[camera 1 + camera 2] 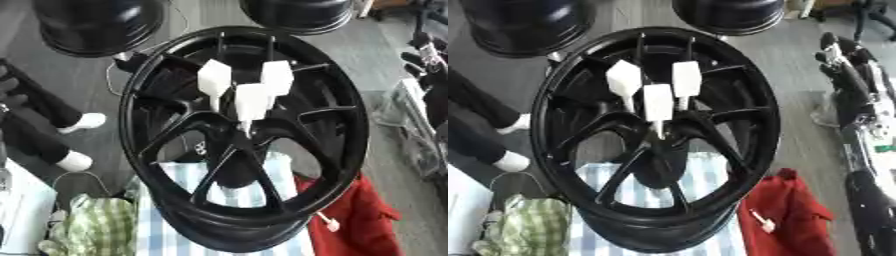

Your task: Pull the pin out of the wheel hub.

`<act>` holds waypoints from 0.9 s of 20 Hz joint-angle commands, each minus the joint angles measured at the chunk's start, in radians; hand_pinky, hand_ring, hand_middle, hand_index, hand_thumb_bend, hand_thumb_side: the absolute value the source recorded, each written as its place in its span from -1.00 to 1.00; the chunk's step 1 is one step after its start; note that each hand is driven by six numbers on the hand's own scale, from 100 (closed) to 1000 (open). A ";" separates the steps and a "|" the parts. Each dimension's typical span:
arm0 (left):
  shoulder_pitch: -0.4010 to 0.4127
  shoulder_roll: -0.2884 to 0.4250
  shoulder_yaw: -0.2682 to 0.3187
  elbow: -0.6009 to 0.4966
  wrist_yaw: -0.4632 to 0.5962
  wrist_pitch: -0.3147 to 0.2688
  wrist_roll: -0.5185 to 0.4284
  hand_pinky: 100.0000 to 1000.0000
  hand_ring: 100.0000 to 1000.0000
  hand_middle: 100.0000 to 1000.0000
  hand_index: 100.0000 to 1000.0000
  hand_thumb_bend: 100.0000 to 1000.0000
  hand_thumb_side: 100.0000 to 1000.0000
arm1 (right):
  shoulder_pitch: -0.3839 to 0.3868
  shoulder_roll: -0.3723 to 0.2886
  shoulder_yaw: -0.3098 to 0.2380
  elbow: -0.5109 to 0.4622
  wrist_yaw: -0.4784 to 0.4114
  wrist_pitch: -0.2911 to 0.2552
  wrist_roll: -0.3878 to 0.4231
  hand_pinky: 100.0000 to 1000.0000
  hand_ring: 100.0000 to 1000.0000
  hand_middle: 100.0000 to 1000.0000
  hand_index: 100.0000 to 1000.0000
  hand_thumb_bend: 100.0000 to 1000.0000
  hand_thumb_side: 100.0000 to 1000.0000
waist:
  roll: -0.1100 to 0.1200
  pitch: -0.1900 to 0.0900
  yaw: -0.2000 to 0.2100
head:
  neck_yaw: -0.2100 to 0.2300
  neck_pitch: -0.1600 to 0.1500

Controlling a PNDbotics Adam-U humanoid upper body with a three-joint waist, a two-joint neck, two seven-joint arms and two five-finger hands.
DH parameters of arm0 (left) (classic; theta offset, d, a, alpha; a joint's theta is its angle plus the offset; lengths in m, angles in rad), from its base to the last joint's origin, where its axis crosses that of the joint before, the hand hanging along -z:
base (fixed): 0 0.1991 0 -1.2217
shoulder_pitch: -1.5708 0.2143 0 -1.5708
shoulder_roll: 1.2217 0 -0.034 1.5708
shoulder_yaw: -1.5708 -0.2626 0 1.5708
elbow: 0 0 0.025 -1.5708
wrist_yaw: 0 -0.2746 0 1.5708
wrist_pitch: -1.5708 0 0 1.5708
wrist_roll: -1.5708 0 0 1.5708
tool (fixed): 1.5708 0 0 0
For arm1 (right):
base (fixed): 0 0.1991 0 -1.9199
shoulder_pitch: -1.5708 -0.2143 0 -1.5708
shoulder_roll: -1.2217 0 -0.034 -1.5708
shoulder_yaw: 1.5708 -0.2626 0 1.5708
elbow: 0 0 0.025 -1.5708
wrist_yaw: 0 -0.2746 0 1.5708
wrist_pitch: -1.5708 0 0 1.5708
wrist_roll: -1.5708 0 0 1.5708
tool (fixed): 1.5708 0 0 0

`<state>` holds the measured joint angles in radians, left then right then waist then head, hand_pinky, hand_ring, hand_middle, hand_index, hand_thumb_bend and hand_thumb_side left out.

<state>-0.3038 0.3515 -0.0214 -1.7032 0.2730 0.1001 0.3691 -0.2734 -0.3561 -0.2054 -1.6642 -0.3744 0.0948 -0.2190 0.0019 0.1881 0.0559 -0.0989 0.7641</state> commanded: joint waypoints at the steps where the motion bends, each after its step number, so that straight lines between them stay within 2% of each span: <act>1: -0.038 0.042 0.013 -0.031 -0.006 0.001 0.001 0.31 0.45 0.42 0.52 -0.53 0.37 | -0.016 -0.023 -0.012 -0.011 0.000 -0.002 -0.004 0.82 0.52 0.55 0.50 -0.59 -0.38 | -0.001 -0.013 -0.002 | -0.001 0.006; 5: -0.127 0.122 0.003 -0.067 -0.030 0.019 -0.047 0.32 0.45 0.42 0.54 -0.58 0.29 | -0.011 -0.025 -0.012 -0.009 0.002 -0.001 -0.006 0.82 0.52 0.55 0.50 -0.59 -0.38 | 0.002 -0.016 -0.002 | -0.008 0.006; 10: -0.233 0.239 -0.023 -0.067 -0.055 0.074 -0.201 0.33 0.45 0.42 0.53 -0.63 0.27 | -0.005 -0.028 -0.012 -0.006 0.005 0.000 -0.005 0.82 0.52 0.55 0.50 -0.58 -0.38 | 0.005 -0.018 -0.002 | -0.023 0.006; 14: -0.352 0.332 -0.065 -0.053 -0.169 0.093 -0.471 0.36 0.46 0.42 0.52 -0.66 0.21 | 0.004 -0.032 -0.010 -0.002 0.009 0.002 -0.002 0.82 0.52 0.55 0.50 -0.58 -0.37 | 0.008 -0.019 0.000 | -0.027 0.006; 18: -0.472 0.362 -0.098 -0.010 -0.303 0.082 -0.732 0.40 0.46 0.42 0.54 -0.65 0.20 | 0.011 -0.033 -0.010 0.001 0.012 0.002 -0.002 0.82 0.51 0.55 0.50 -0.58 -0.37 | 0.008 -0.021 0.001 | -0.027 0.006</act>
<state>-0.7540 0.6713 -0.1152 -1.7157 0.0078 0.1839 -0.2924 -0.2554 -0.3573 -0.2088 -1.6556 -0.3692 0.0962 -0.2199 0.0091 0.1879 0.0563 -0.1246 0.7643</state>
